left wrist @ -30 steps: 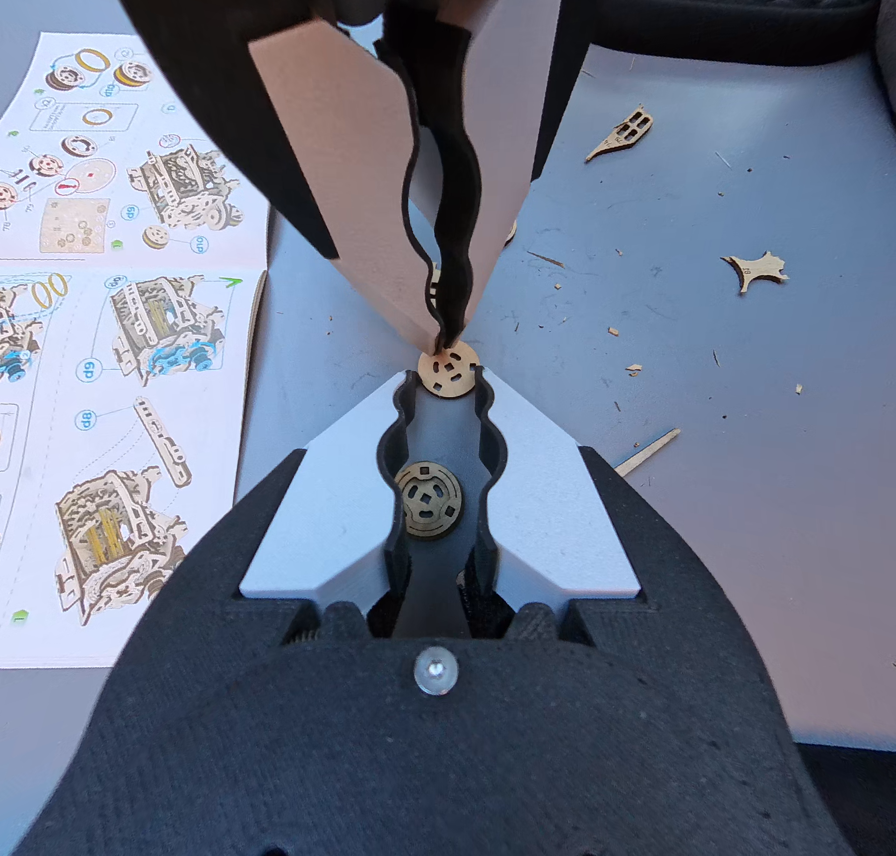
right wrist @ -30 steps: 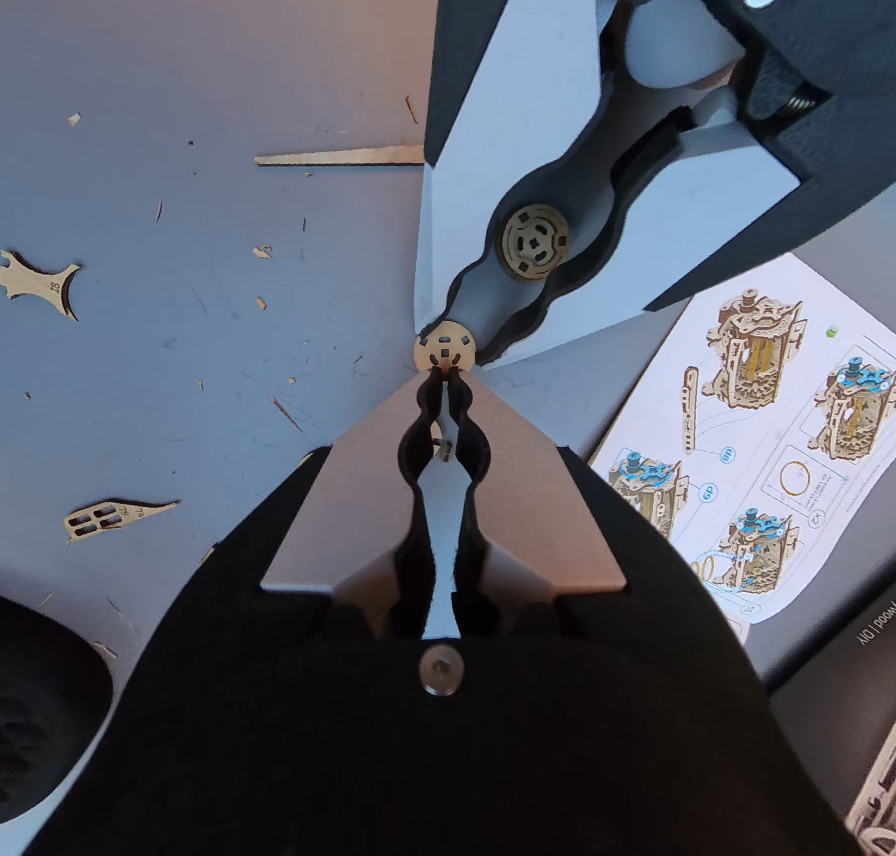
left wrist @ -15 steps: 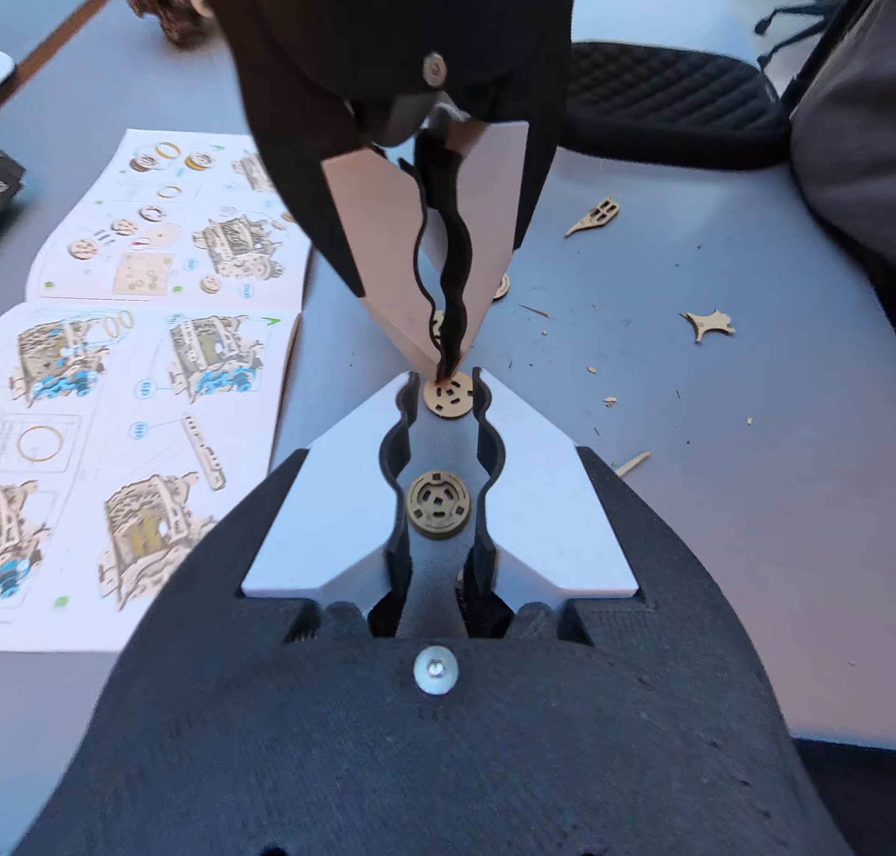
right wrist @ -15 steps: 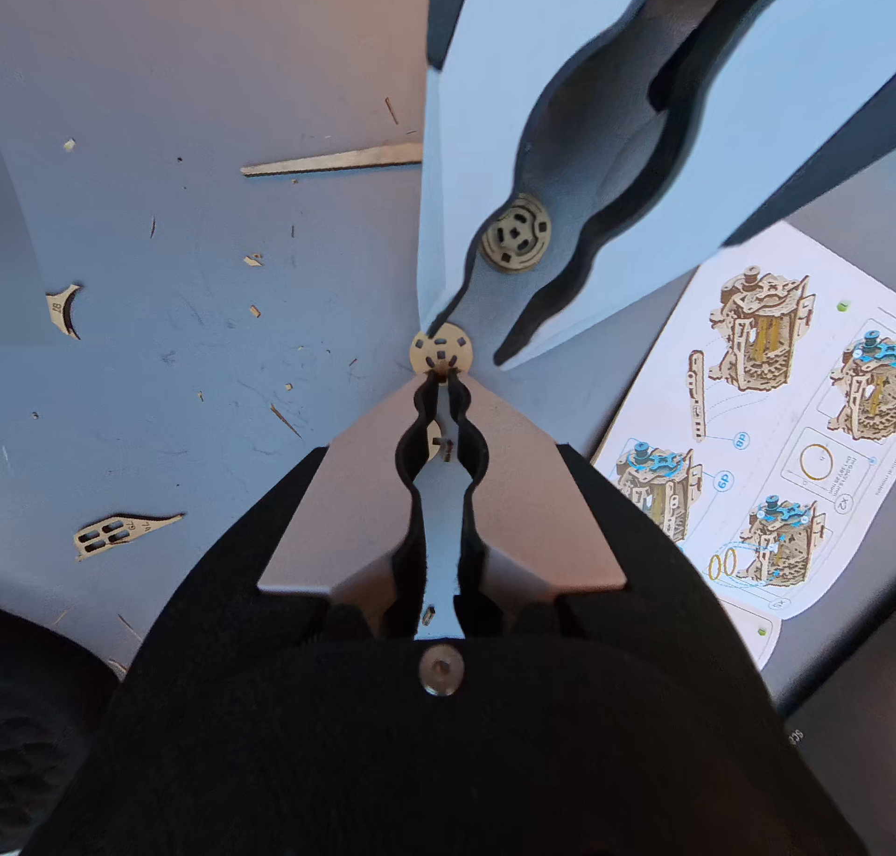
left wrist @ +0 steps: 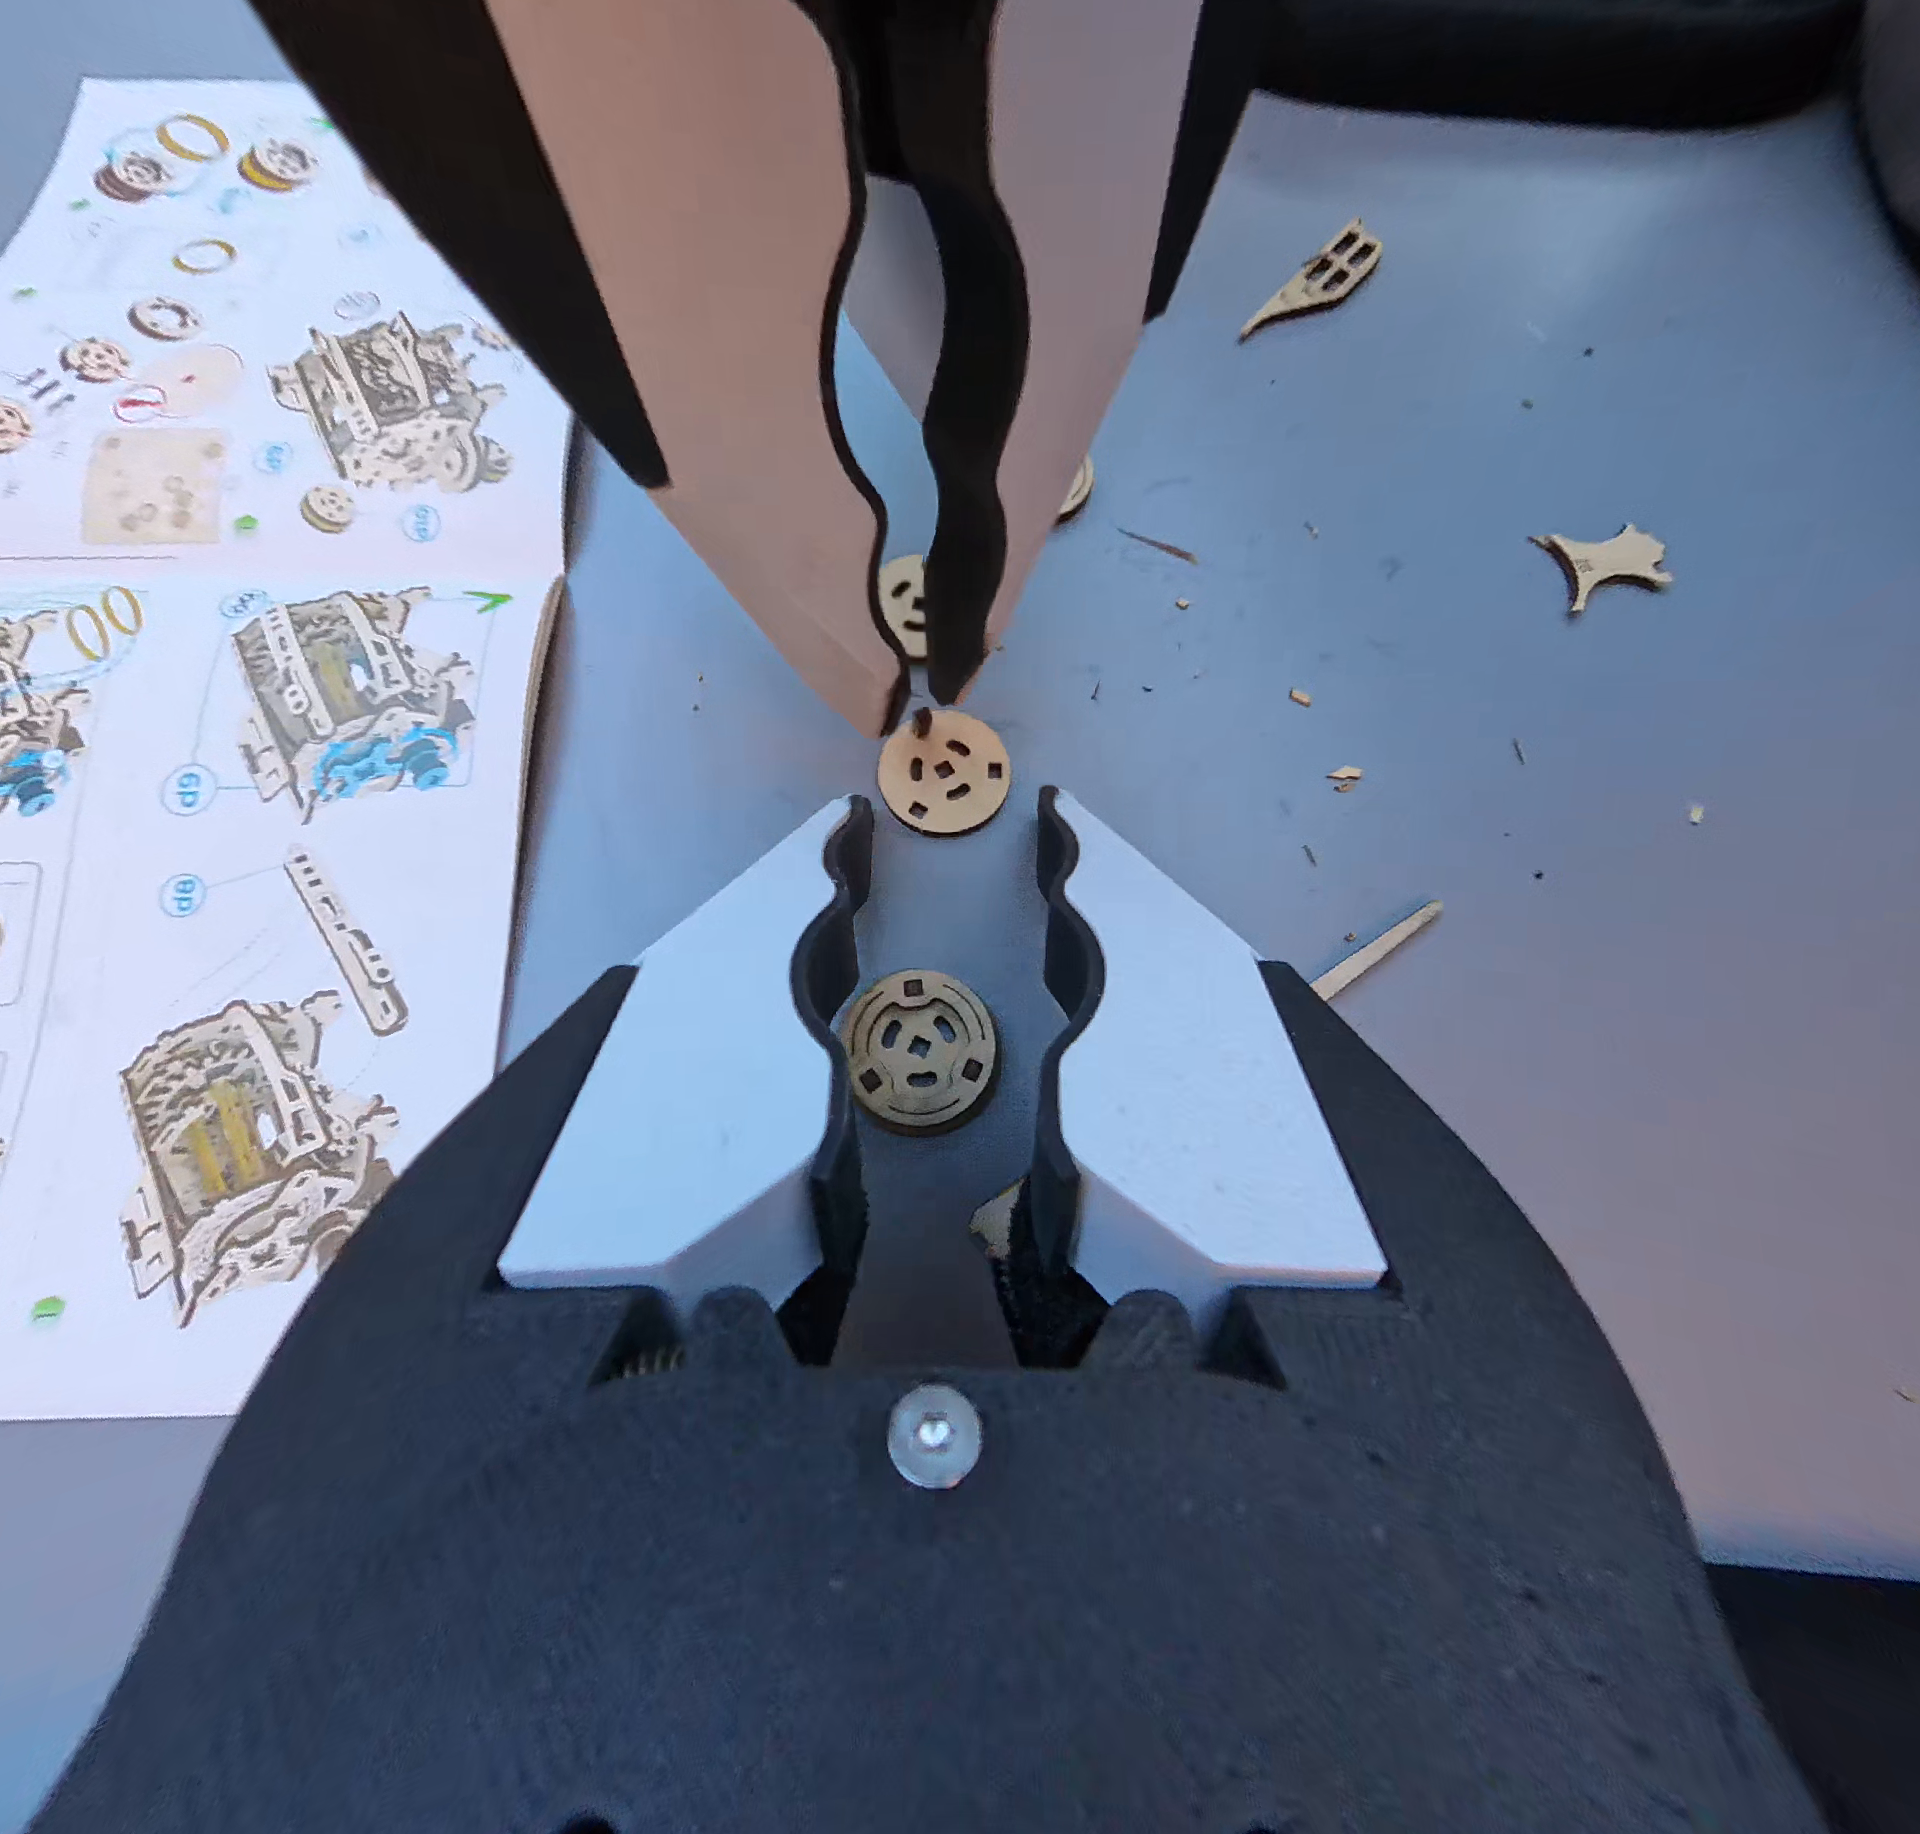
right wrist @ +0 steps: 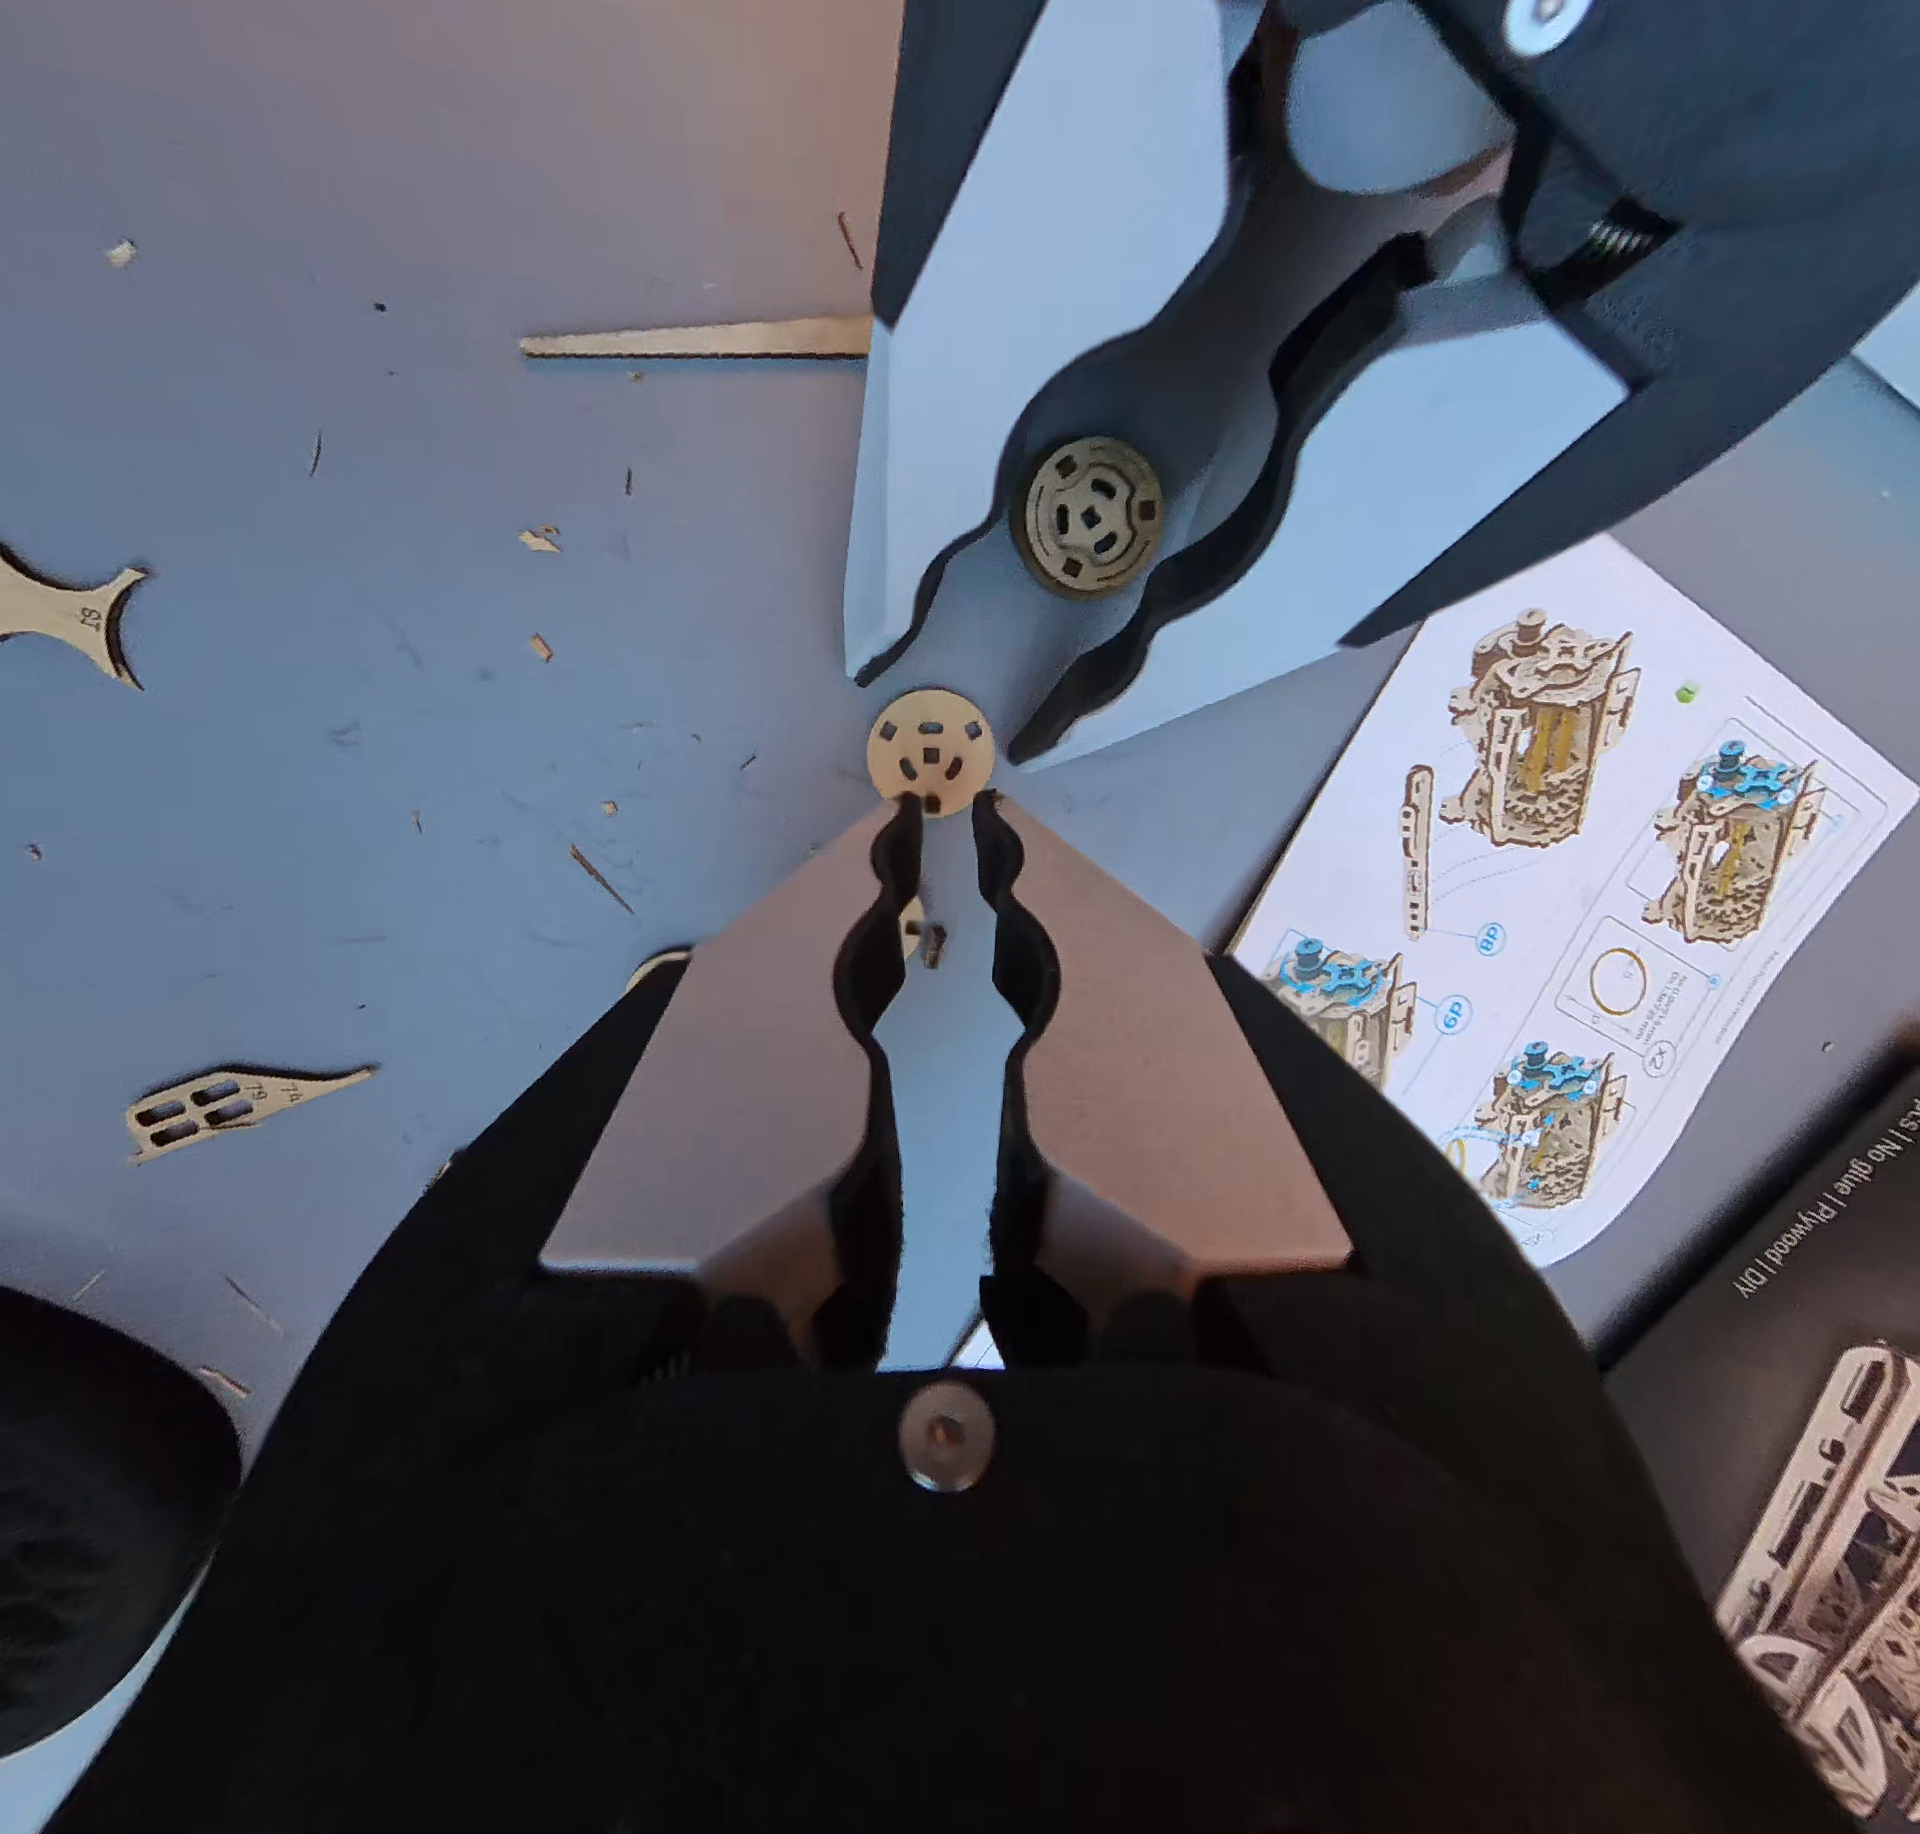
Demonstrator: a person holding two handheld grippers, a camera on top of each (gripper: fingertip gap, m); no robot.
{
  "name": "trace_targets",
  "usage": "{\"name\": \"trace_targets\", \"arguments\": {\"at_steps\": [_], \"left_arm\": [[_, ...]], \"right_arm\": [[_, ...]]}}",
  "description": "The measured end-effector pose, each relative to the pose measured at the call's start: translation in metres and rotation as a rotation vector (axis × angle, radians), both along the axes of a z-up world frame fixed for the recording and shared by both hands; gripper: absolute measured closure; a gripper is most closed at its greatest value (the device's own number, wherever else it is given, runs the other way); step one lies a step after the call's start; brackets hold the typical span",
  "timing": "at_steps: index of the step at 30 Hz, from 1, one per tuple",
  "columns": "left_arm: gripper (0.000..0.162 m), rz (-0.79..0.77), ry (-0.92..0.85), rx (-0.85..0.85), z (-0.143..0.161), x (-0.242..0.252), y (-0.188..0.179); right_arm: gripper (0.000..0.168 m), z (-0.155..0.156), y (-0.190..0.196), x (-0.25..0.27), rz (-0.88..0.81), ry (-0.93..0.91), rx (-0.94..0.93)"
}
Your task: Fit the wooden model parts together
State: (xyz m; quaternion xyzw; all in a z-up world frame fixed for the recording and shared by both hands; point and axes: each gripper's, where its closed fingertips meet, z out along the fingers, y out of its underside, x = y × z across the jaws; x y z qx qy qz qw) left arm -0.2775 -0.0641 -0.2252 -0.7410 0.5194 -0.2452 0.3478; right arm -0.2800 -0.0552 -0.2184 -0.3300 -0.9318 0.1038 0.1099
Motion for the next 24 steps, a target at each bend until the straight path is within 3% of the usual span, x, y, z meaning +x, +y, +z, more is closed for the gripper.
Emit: {"name": "trace_targets", "arguments": {"at_steps": [24], "left_arm": [[0.139, 0.018, 0.002, -0.005, -0.0008, 0.0051, 0.0044]], "right_arm": [[0.167, -0.0068, 0.0003, 0.0049, -0.021, 0.013, -0.061]]}}
